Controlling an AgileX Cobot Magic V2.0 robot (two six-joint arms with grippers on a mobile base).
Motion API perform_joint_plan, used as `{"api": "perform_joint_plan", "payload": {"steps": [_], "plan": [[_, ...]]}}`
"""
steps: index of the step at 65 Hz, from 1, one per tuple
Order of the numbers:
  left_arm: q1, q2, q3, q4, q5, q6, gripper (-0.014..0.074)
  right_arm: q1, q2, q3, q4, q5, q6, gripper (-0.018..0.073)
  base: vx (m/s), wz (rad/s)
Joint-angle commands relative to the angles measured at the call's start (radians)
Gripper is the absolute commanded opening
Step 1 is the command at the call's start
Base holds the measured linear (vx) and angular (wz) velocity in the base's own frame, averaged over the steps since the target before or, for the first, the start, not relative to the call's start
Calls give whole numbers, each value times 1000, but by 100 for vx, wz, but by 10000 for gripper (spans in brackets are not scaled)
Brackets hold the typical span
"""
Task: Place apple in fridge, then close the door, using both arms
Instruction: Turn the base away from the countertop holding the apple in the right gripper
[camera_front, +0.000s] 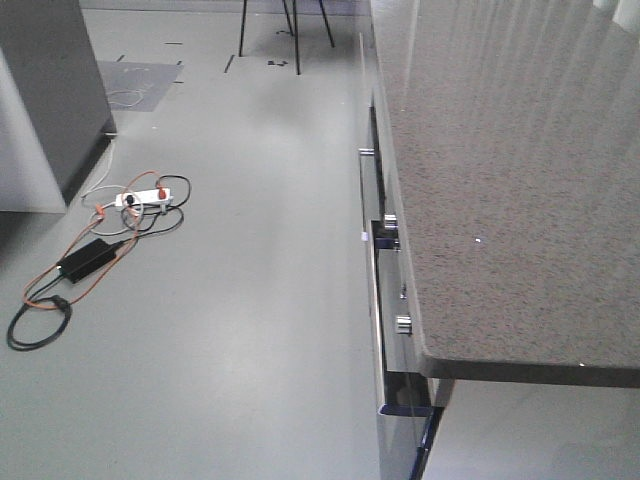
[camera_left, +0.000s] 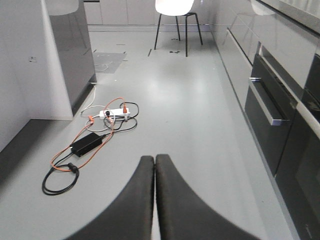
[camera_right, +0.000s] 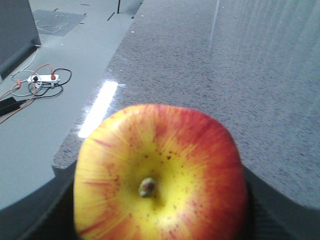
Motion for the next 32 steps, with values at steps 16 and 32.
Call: {"api": "perform_joint_plan", "payload": {"steps": [16,32], "plan": [[-3,-14,20,-3,-64,-10,-5,-1,7,-27,18,-80,-7,30,2,30],[-3,-14,20,-3,-64,-10,-5,-1,7,-27,18,-80,-7,30,2,47]]}}
